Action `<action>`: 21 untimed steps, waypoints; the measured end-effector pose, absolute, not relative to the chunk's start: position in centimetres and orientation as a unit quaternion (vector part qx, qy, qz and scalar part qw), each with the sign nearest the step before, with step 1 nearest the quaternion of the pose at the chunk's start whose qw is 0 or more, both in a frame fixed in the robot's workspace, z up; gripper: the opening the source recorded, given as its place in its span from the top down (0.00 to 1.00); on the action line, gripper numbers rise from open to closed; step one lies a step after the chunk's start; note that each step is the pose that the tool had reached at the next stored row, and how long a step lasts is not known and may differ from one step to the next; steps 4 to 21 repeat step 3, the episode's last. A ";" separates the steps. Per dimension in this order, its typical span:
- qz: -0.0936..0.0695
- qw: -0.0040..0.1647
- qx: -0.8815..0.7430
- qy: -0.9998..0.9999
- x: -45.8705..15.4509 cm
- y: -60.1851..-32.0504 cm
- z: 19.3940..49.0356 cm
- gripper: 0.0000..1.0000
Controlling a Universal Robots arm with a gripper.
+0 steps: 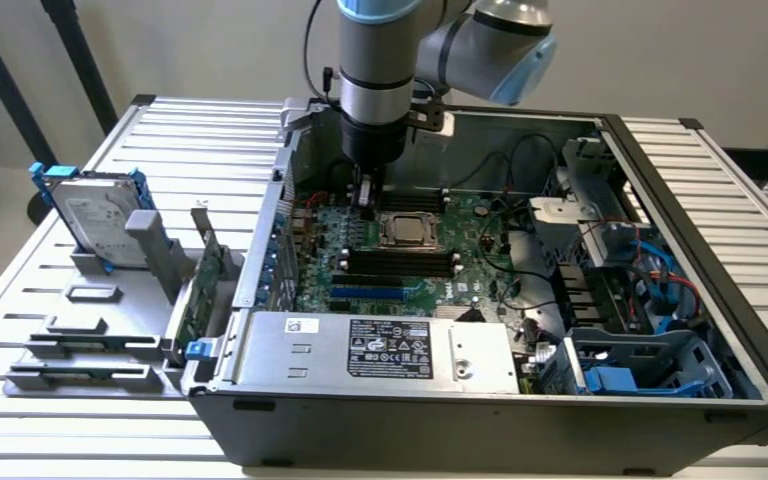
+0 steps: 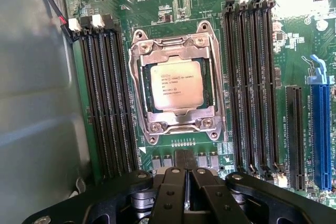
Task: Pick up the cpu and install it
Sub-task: 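Install the first cpu locking lever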
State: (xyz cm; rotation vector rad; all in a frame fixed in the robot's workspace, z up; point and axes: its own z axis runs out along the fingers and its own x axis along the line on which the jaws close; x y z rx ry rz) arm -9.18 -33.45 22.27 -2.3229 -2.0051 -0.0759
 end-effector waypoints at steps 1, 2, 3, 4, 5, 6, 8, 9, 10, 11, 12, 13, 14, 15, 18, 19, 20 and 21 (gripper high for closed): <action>-0.025 0.036 -0.756 -0.653 -9.2 -33.4 22.3 0.89; -0.025 0.036 -0.756 -0.653 -9.2 -33.4 22.3 0.89; -0.025 0.036 -0.756 -0.653 -9.2 -33.4 22.3 0.89; -0.025 0.036 -0.756 -0.653 -9.2 -33.4 22.3 0.89; -0.025 0.036 -0.756 -0.653 -9.2 -33.4 22.3 0.89; -0.025 0.036 -0.756 -0.653 -9.2 -33.4 22.3 0.89; -0.025 0.036 -0.756 -0.653 -9.2 -33.4 22.3 0.89; -0.025 0.036 -0.756 -0.653 -9.2 -33.4 22.3 0.89; -0.025 0.036 -0.756 -0.653 -9.2 -33.4 22.3 0.89; -0.025 0.036 -0.756 -0.653 -9.2 -33.4 22.3 0.89; -0.025 0.036 -0.756 -0.653 -9.2 -33.4 22.3 0.89; -0.025 0.036 -0.756 -0.653 -9.2 -33.4 22.3 0.89; -0.025 0.036 -0.756 -0.653 -9.2 -33.4 22.3 0.89; -0.025 0.036 -0.756 -0.653 -9.2 -33.4 22.3 0.89; -0.025 0.036 -0.756 -0.653 -9.2 -33.4 22.3 0.89; -0.025 0.036 -0.756 -0.653 -9.2 -33.4 22.3 0.89; -0.025 0.036 -0.756 -0.653 -9.2 -33.4 22.3 0.89; -0.025 0.036 -0.756 -0.653 -9.2 -33.4 22.3 0.89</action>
